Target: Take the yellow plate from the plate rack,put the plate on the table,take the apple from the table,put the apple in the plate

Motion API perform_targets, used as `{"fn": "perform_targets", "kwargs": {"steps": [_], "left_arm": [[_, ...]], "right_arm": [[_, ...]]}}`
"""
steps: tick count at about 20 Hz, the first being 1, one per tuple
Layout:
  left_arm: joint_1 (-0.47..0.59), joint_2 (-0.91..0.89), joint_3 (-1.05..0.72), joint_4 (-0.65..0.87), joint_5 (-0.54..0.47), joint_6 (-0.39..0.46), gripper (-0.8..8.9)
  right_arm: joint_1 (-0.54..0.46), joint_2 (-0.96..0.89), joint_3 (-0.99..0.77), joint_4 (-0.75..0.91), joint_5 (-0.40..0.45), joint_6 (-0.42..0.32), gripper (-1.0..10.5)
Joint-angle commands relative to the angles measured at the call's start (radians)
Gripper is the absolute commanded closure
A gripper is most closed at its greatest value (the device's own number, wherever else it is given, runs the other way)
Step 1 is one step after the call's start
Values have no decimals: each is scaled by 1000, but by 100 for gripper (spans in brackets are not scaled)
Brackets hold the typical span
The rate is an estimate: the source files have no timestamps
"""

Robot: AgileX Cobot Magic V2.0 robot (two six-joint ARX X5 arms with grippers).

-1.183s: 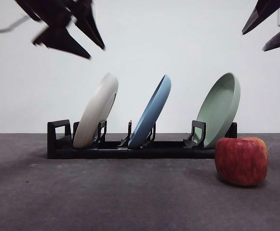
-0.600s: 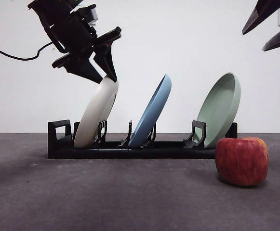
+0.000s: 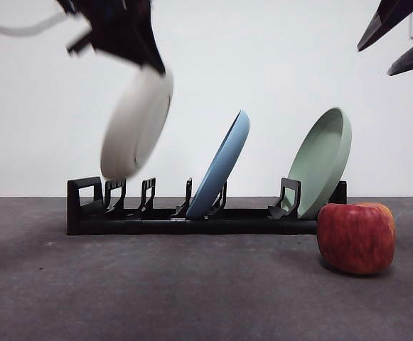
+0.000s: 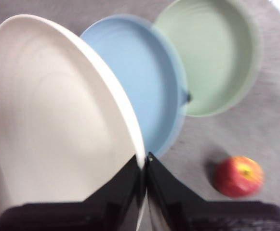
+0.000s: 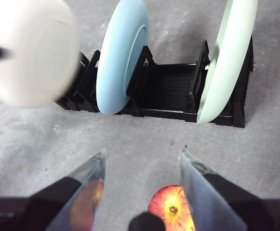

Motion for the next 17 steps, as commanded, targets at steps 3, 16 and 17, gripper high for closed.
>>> {"fn": "perform_targets", "kwargs": {"steps": [3,16,17], "left_arm": [[-45,-202,5,-116,3,64,826],[-515,-435,-11,-470,-361,21,822],[-562,-419,-30,-463,-414,2,822]], "right_arm": [[0,1,2,6,4,-8,691],[0,1,2,7,6,-8,691],[0,1,2,7,6,-8,691]]}}
